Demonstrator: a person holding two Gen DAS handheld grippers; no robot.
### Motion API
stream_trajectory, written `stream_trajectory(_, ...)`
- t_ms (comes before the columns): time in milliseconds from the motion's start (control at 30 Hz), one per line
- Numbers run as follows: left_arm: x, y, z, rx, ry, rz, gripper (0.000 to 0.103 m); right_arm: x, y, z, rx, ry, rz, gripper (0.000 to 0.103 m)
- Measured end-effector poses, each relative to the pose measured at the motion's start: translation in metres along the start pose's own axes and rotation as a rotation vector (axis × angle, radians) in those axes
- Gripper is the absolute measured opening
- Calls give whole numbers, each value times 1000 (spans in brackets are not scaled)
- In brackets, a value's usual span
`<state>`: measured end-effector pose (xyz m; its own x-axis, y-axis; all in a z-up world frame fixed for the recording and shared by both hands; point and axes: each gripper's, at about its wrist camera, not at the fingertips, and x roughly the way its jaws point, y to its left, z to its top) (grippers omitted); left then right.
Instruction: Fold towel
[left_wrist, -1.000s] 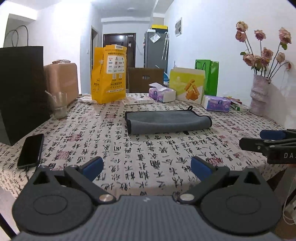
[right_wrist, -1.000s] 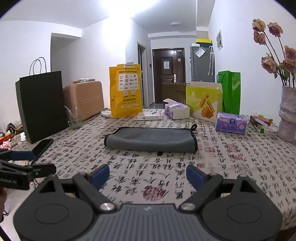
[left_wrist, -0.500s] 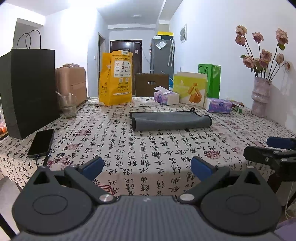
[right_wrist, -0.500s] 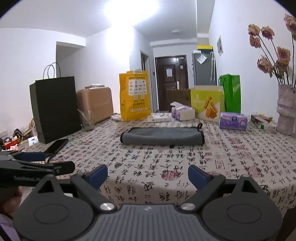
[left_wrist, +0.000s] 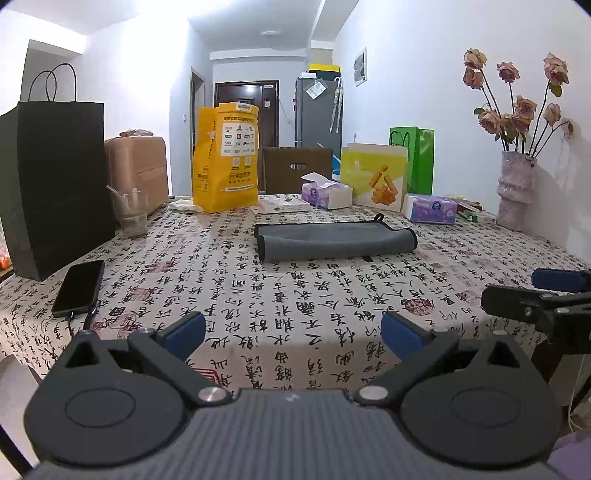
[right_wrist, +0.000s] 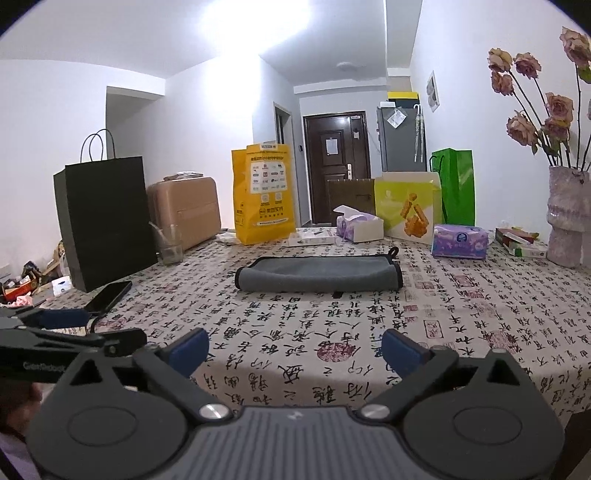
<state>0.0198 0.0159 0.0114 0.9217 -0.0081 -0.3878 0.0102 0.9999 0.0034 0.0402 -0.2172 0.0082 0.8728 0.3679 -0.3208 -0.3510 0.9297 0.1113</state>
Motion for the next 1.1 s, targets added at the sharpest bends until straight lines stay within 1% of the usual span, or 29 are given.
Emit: stream_trajectory(1100,0,-1,1,8,-3,-1,103,0,1,-2,-1,0,8,101)
